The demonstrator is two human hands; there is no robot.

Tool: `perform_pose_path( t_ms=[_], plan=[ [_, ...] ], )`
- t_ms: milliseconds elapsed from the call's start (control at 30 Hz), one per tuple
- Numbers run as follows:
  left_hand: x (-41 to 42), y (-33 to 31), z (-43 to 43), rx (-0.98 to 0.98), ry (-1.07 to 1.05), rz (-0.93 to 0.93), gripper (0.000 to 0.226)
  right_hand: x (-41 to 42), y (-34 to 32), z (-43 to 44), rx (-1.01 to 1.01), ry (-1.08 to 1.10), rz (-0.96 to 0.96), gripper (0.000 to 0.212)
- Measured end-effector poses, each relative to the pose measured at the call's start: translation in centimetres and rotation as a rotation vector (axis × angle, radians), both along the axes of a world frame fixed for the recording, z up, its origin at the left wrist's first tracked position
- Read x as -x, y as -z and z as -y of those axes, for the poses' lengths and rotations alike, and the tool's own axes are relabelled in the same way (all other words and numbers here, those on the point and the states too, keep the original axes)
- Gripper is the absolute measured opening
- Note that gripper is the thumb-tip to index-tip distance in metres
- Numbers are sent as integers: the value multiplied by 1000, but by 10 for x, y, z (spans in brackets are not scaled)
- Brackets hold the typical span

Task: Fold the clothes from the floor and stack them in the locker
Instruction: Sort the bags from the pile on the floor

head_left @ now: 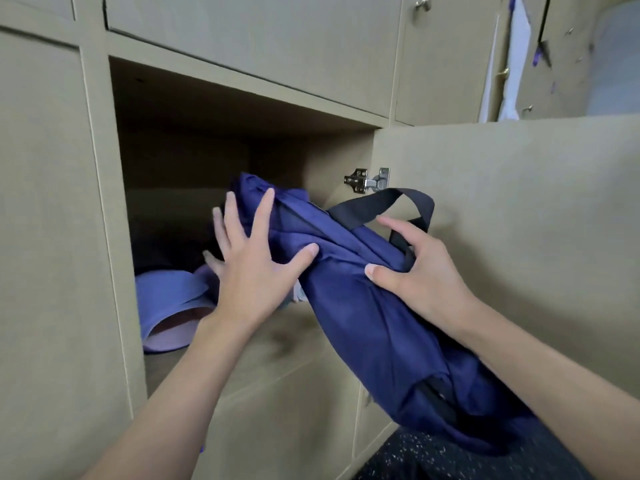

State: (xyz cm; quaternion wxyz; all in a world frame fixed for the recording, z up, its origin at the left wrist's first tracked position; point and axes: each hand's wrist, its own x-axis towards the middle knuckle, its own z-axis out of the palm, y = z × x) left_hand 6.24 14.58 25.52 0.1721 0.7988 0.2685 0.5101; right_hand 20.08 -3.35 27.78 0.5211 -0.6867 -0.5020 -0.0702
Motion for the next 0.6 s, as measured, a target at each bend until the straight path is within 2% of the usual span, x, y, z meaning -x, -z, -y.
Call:
perform_pose_path(
  t_ms=[100, 200, 600],
  plan=[
    [-17, 7, -25, 234, 201, 190, 95, -13, -3, -35, -44, -14, -13, 68],
    [-38, 14, -45, 263, 266, 256, 90, -27, 1, -69, -35, -32, -22, 67],
    [-91, 29, -139, 215, 207, 154, 71, -84, -7, -234, -47, -33, -23, 70]
  ],
)
